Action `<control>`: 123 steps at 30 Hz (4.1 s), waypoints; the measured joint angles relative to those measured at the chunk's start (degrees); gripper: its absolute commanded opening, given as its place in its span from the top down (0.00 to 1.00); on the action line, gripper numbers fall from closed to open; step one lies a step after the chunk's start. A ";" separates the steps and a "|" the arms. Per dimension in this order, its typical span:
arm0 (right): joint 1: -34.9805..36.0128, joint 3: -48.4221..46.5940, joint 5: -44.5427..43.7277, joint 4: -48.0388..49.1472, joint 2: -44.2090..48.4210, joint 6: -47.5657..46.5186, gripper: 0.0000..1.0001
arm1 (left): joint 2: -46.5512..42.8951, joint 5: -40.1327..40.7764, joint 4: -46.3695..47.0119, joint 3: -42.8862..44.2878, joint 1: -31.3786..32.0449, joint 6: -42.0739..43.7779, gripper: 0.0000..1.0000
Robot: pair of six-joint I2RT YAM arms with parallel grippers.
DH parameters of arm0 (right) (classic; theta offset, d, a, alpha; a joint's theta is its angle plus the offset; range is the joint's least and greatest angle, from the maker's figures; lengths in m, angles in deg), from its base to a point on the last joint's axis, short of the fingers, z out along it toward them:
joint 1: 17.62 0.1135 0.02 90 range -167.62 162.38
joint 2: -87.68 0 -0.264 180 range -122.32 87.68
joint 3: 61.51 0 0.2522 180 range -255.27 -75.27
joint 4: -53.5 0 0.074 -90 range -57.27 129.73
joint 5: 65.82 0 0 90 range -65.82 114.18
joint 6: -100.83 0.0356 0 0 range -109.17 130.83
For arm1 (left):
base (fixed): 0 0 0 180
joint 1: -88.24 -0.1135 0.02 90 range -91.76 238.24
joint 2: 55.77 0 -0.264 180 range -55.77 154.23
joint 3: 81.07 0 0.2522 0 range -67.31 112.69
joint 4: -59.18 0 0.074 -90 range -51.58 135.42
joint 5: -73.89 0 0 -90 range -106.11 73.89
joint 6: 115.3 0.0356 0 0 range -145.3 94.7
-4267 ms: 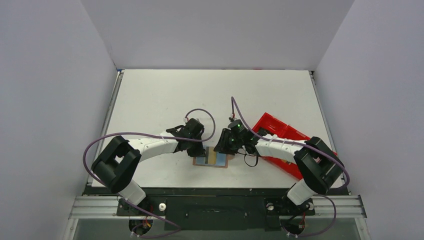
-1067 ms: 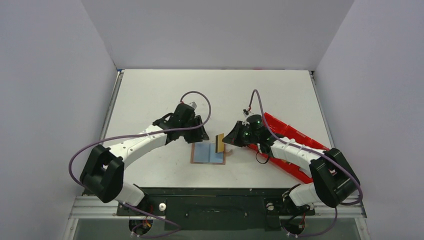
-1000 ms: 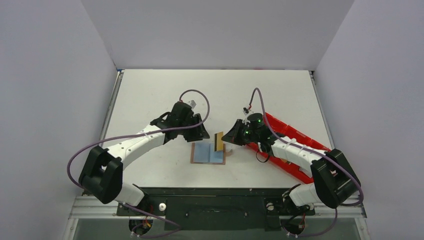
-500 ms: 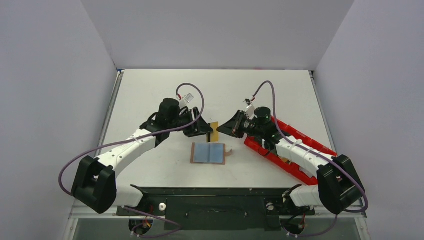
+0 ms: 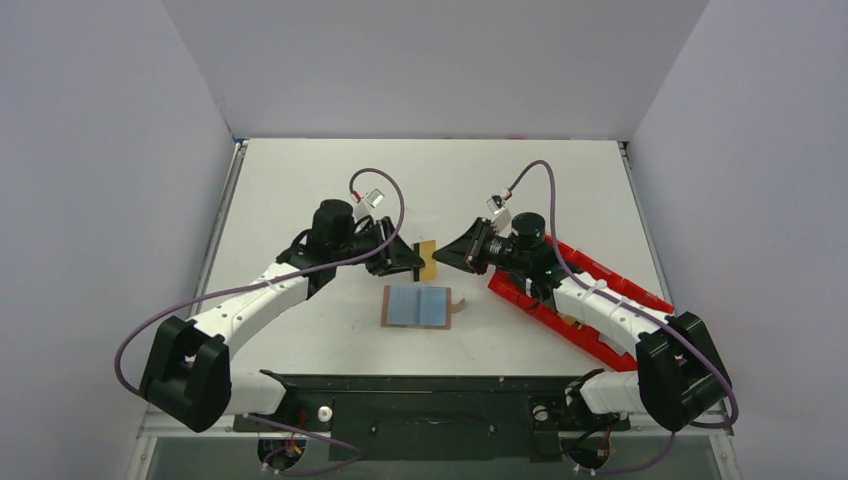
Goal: Take the credit cards out of the card holder
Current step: Place the credit card in the storage box, then remove the credit card from the card holder.
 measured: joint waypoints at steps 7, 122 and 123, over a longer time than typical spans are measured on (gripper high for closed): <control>-0.46 0.00 -0.28 -1.60 0.00 -0.96 0.85 | -0.07 -2.43 7.26 -3.13 -0.79 -5.27 1.00; -18.60 -0.17 -42.75 -58.55 25.83 -24.76 0.48 | -5.07 13.81 -17.03 -0.48 0.20 7.85 0.53; -15.10 -1.36 -43.76 -58.58 24.72 -24.15 0.48 | -5.07 14.95 -17.55 -0.48 0.13 7.67 0.53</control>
